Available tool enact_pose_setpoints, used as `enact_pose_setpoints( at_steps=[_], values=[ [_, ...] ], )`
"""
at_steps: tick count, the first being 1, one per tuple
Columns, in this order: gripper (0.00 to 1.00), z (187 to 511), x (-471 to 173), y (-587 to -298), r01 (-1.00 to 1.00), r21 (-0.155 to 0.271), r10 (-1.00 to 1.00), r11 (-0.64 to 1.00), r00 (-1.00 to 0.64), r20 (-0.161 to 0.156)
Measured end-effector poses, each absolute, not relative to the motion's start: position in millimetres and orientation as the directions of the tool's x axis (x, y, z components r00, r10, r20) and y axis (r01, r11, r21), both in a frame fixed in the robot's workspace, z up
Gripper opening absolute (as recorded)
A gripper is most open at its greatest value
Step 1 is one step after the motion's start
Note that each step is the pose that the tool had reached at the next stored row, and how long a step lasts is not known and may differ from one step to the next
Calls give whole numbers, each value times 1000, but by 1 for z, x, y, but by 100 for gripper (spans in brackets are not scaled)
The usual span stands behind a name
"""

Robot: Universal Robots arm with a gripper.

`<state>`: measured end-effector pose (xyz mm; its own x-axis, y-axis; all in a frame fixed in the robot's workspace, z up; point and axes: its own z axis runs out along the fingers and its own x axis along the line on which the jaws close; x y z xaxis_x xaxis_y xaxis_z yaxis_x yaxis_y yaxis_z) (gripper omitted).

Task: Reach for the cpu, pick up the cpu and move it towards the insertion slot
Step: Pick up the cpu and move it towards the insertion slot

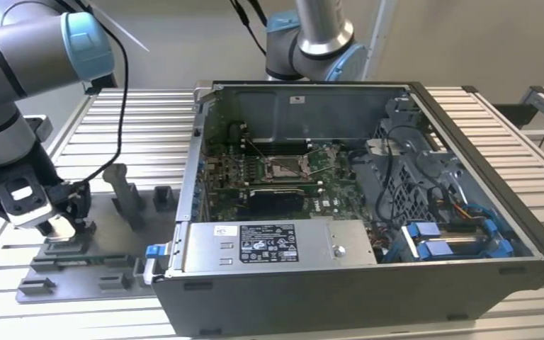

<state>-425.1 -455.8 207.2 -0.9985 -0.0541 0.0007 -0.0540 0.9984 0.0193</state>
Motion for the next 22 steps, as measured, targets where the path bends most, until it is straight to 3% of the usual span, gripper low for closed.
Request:
enact_pose_setpoints(
  at_steps=[22],
  values=[
    [0, 236, -425, -456, -52, 18, -52, 999, -999, 1]
  ],
)
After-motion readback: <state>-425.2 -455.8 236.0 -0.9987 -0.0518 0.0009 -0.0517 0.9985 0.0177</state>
